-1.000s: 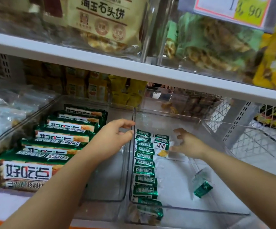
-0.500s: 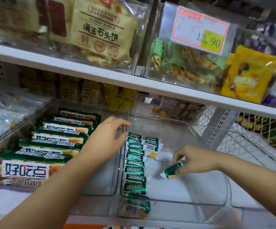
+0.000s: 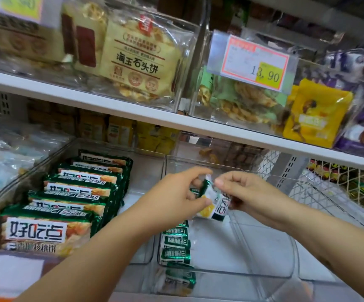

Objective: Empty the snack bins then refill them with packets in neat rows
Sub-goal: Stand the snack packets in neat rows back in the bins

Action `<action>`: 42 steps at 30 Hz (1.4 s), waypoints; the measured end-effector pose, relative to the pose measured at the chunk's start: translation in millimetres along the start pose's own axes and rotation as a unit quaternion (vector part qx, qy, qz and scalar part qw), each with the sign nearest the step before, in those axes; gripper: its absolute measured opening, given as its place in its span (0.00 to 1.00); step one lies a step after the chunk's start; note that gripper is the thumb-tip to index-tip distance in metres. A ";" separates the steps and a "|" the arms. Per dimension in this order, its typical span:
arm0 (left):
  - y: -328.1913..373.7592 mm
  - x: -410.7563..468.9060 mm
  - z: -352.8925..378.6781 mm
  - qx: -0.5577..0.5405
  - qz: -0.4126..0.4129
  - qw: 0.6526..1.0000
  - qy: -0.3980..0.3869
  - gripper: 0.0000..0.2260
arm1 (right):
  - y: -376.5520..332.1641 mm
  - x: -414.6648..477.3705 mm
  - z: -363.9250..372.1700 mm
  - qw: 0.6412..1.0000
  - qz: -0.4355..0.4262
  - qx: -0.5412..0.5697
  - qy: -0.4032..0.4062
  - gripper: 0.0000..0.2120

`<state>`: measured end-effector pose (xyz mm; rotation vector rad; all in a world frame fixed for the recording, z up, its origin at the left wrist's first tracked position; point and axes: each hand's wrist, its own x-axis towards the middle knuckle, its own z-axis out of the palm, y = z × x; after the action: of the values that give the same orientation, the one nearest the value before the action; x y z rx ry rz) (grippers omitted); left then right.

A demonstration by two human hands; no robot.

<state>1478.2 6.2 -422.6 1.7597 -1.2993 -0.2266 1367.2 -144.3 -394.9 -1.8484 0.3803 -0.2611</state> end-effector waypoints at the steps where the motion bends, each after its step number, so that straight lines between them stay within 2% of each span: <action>1: -0.8 -0.1 -1.5 -0.015 -0.010 1.000 0.012 0.26 | 2.4 -0.4 -1.4 0.999 -0.011 0.034 -0.001 0.22; 4: -3.5 -1.1 -3.0 -0.033 -0.026 0.998 0.041 0.27 | 11.9 -4.9 3.1 0.998 -0.032 0.057 -0.015 0.21; 7: -5.0 0.1 -2.3 -0.047 -0.026 0.997 0.055 0.24 | 17.6 0.8 1.7 0.995 -0.052 0.080 0.023 0.21; 9: -10.9 2.0 -5.0 -0.023 -0.026 0.995 0.091 0.22 | 25.7 14.6 -12.7 0.990 -0.079 -0.041 0.112 0.18; 11: -19.9 2.2 -9.6 0.012 -0.038 0.989 0.139 0.21 | 39.6 29.6 -31.0 0.956 -0.068 -0.227 0.176 0.18; 14: -37.9 0.9 -15.4 0.051 -0.065 0.981 0.175 0.19 | 66.1 48.0 -37.4 0.922 -0.004 -0.372 0.106 0.18; 17: -54.3 -1.5 -14.2 0.067 -0.099 0.983 0.139 0.19 | 86.9 62.1 -23.4 0.901 0.021 -0.430 0.062 0.18; 21: -63.0 -4.8 -11.3 0.030 -0.118 0.987 0.109 0.17 | 105.7 81.5 -7.3 0.903 0.034 -0.422 0.074 0.23; 25: -66.2 -2.7 -13.8 0.030 -0.121 0.987 0.103 0.16 | 113.1 92.8 1.8 0.890 0.023 -0.445 0.094 0.19; 29: -70.1 -1.2 -14.6 0.030 -0.124 0.987 0.097 0.16 | 124.2 94.3 1.1 0.895 -0.049 -0.428 0.113 0.16; 31: -72.1 -0.1 -14.4 0.028 -0.120 0.987 0.099 0.15 | 126.8 93.6 0.0 0.896 -0.058 -0.428 0.103 0.13; 36: -75.2 0.7 -12.5 0.035 -0.120 0.987 0.101 0.13 | 121.6 94.8 -3.0 0.883 -0.016 -0.466 0.056 0.11; 39: -73.1 -2.9 -8.4 0.055 -0.096 0.984 0.140 0.10 | 114.2 87.2 -7.4 0.873 -0.026 -0.481 0.076 0.18; 42: -66.1 -9.9 -3.1 0.100 -0.045 0.973 0.204 0.09 | 98.0 61.5 -8.0 0.894 -0.057 -0.435 0.091 0.16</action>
<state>1519.9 18.4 -473.5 1.9117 -0.9693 0.2157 1408.5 -202.1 -486.6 -2.7475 0.5771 -0.3846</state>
